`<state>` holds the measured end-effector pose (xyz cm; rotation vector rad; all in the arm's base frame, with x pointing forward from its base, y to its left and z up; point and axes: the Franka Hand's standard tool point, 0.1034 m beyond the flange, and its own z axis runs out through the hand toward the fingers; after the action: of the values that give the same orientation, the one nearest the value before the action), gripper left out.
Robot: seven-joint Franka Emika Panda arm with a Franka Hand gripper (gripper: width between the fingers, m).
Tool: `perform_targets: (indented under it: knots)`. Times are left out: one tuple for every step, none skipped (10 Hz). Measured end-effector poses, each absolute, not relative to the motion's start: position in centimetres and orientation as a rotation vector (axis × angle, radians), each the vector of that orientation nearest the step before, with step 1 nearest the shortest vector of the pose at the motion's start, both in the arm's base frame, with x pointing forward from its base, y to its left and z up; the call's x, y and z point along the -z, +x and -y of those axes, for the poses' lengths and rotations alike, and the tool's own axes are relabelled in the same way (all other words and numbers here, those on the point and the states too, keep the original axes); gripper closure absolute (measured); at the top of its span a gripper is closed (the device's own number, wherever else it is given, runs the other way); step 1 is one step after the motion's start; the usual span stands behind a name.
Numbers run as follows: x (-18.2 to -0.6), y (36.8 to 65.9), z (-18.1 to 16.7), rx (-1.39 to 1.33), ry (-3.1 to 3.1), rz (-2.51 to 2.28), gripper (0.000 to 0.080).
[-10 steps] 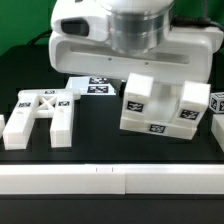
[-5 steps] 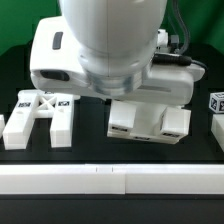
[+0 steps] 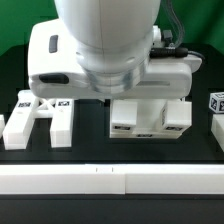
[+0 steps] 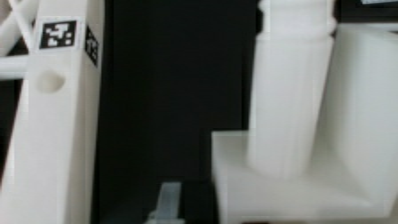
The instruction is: Assemble chair
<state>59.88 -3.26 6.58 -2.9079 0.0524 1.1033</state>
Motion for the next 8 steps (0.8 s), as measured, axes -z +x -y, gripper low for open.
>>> perform_targets:
  knots:
    - [-6.5, 59.6, 3.4, -1.124, -2.9, -0.062, 0.0763]
    - [-6.3, 59.1, 3.5, -1.159, -2.885, -0.068, 0.0763]
    - [-6.4, 59.0, 3.4, -1.164, -2.882, -0.07, 0.0763]
    - [-6.3, 58.2, 3.4, -1.219, -2.863, -0.073, 0.0763]
    - [-6.8, 56.5, 2.9, -1.337, -2.816, -0.07, 0.0763]
    - [-6.2, 55.9, 2.9, -1.43, -2.76, -0.055, 0.0763]
    - [-5.8, 55.9, 2.8, -1.457, -2.75, -0.044, 0.0763]
    - [-6.3, 55.1, 2.6, -1.495, -2.732, -0.041, 0.0763]
